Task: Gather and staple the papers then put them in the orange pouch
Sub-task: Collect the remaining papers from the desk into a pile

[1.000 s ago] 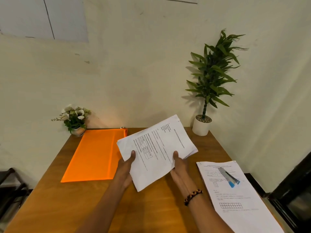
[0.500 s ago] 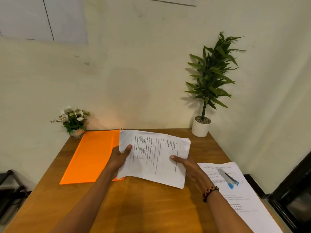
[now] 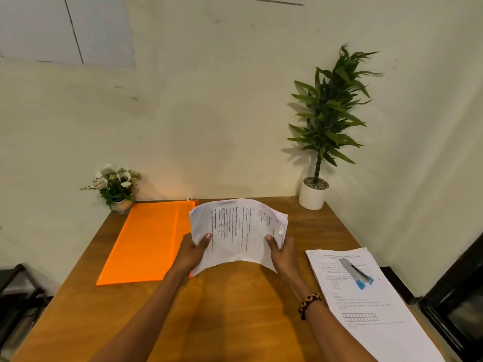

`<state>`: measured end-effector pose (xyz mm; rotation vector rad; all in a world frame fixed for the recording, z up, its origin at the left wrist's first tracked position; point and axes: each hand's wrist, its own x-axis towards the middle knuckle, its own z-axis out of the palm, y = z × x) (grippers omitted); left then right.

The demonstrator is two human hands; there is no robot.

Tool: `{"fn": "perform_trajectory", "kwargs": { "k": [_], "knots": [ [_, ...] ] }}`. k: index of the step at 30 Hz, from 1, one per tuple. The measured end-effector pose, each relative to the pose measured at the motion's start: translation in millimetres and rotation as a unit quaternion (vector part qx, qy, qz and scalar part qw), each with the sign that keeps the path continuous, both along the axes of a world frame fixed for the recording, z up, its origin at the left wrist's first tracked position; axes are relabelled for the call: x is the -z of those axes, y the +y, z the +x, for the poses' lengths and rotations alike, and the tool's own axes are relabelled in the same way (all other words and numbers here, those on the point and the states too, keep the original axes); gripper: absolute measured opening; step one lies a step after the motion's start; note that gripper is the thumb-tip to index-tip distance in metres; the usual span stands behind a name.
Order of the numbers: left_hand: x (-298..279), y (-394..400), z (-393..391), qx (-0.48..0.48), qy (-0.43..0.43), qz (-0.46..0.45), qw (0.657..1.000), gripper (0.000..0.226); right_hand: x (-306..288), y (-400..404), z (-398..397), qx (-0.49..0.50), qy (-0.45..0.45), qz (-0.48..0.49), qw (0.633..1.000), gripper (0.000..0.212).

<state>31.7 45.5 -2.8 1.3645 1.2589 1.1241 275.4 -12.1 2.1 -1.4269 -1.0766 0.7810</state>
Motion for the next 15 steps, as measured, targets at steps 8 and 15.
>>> {"fn": "perform_trajectory", "kwargs": {
  "k": [8, 15],
  "knots": [
    [-5, -2, 1, 0.014, -0.017, -0.034, 0.999, 0.043, 5, 2, -1, 0.024, -0.028, -0.017, 0.999, 0.038],
    [-60, -6, 1, -0.184, 0.145, 0.179, 0.956, 0.079, -12, 0, 12, -0.054, -0.056, -0.075, 0.994, 0.025]
  ]
}}
